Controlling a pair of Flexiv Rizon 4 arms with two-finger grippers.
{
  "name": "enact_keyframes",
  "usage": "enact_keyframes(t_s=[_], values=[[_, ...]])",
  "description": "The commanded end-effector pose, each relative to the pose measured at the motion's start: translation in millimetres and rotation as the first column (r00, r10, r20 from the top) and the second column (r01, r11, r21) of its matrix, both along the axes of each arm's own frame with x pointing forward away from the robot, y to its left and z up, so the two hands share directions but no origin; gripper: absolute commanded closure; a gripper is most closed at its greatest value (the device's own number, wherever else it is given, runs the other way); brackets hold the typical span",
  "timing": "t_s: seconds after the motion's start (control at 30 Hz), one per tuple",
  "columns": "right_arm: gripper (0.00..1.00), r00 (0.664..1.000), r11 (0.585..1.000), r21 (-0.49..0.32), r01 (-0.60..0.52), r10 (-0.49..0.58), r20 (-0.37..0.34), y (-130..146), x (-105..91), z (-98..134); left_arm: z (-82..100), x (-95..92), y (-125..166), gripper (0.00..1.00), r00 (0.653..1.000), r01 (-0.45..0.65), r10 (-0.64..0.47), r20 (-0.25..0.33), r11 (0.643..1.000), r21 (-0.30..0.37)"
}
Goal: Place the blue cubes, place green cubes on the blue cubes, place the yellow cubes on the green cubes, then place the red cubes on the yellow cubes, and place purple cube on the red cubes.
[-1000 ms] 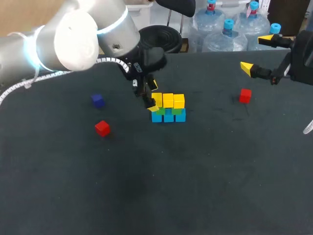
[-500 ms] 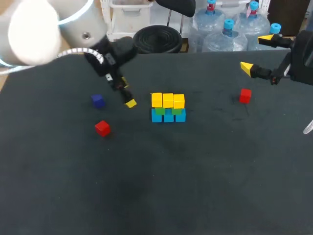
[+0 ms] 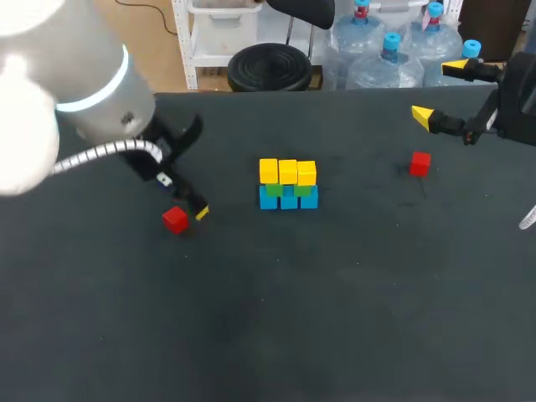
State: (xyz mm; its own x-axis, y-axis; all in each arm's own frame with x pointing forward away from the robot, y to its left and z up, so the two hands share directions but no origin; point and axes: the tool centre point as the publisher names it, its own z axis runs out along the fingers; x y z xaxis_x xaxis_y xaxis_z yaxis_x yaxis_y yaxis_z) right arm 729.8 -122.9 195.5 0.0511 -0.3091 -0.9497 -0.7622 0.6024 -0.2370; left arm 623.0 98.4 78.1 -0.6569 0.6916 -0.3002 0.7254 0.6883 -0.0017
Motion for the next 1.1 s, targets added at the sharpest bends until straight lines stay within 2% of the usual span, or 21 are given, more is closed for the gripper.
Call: enact_keyframes(t_s=[0.03, 0.2, 0.3, 0.53, 0.7, 0.93, 1.1], values=[[0.00, 1.000, 1.000, 0.000, 0.000, 0.000, 0.000, 0, -0.7, 0, -10.3, -12.4, 8, 0.00, 0.990, -0.106, 0.104, 0.094, 0.994, 0.018], [0.00, 1.000, 1.000, 0.000, 0.000, 0.000, 0.000, 0, -0.7, 0, -22.2, -16.1, 11, 0.00, 0.985, -0.153, 0.153, 0.076, 0.988, -0.011], [0.00, 1.000, 1.000, 0.000, 0.000, 0.000, 0.000, 0, -0.7, 0, -28.6, -11.4, 15, 0.00, 0.986, -0.150, 0.151, 0.068, 0.988, -0.023], [0.00, 1.000, 1.000, 0.000, 0.000, 0.000, 0.000, 0, -0.7, 0, -29.5, 10.9, 22, 0.00, 0.996, -0.051, 0.052, 0.074, 0.998, -0.026], [0.00, 1.000, 1.000, 0.000, 0.000, 0.000, 0.000, 0, -0.7, 0, -26.1, 20.0, 26, 0.00, 0.999, 0.021, -0.020, 0.027, 1.000, -0.021], [0.00, 1.000, 1.000, 0.000, 0.000, 0.000, 0.000, 0, -0.7, 0, -40.2, 19.7, 33, 0.00, 0.997, 0.060, -0.060, -0.051, 0.998, 0.010], [0.00, 1.000, 1.000, 0.000, 0.000, 0.000, 0.000, 0, -0.7, 0, -50.7, 22.5, 29, 0.00, 0.995, 0.077, -0.076, -0.065, 0.997, 0.004]])
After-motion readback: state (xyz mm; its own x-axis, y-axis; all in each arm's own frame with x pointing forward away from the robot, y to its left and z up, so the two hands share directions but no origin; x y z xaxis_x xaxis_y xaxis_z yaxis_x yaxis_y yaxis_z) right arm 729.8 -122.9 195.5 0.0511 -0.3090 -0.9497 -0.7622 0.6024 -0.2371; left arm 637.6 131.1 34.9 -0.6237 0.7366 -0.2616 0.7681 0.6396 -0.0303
